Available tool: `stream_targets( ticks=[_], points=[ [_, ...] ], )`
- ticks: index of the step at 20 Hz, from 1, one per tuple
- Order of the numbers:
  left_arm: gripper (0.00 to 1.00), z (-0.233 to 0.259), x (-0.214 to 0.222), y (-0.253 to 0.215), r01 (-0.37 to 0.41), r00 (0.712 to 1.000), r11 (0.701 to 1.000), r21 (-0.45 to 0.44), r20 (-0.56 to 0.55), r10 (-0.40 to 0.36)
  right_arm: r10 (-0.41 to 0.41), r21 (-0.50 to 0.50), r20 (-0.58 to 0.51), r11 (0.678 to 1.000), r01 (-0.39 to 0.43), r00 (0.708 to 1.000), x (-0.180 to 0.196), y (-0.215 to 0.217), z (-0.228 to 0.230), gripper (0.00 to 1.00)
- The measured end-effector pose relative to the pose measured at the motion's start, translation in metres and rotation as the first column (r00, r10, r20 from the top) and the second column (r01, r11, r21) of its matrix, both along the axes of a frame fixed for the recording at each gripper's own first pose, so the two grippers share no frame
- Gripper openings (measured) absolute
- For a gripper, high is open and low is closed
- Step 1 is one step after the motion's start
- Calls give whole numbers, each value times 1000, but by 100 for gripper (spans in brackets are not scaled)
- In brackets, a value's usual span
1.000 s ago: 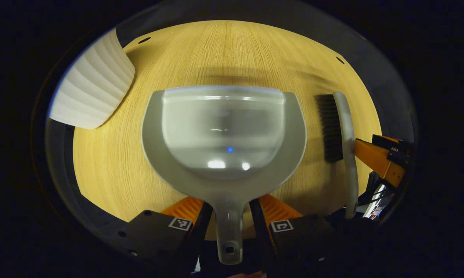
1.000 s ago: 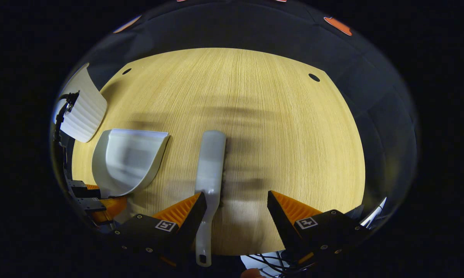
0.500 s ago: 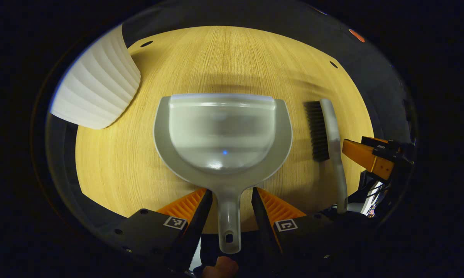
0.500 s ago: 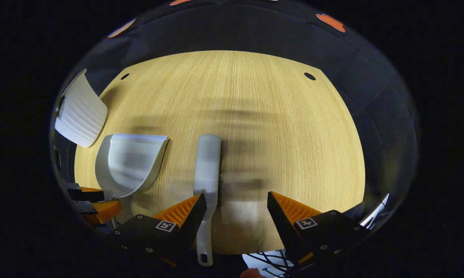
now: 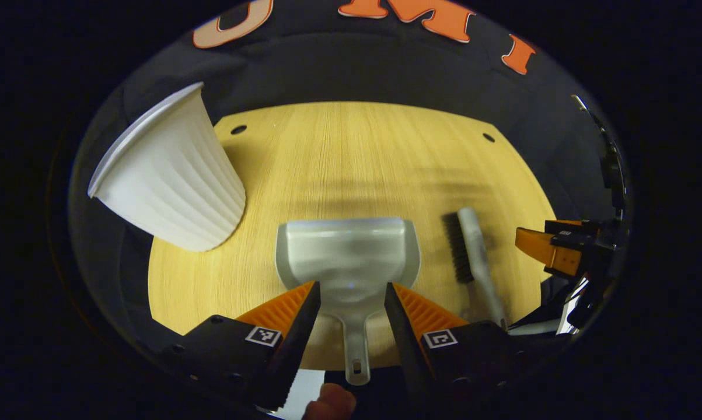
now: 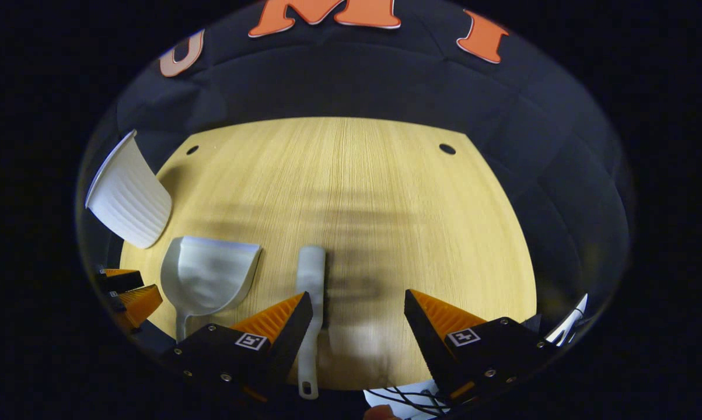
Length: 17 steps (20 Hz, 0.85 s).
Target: Pick up the small broom and dustpan from the desktop, sweep the trash into the dustpan with the broom, and then empty the trash into the garbage bin.
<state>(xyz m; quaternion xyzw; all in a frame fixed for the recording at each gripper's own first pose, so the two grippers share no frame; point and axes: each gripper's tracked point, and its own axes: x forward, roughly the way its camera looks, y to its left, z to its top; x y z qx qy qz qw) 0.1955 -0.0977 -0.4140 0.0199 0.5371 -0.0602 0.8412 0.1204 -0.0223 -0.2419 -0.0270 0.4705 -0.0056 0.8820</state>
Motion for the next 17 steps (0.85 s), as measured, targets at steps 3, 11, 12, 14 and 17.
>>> stream_targets(
  ticks=[3,11,12,14,17],
  points=[
    [75,16,19,10,2,987,1000,16,161,-4,-19,15,94,1000,18,995,11,-2,31,96],
    [73,54,36,10,-2,844,1000,9,537,-3,-34,-11,394,999,42,918,43,-12,114,96],
    [73,56,38,11,-14,824,1000,4,566,9,-32,-13,441,999,42,897,48,-15,125,96],
    [76,57,40,11,-30,785,999,17,620,13,-36,7,501,999,38,865,49,-12,145,95],
    [92,70,45,16,-32,723,998,50,691,-11,-38,10,561,999,39,827,50,-14,166,95]
  ],
)
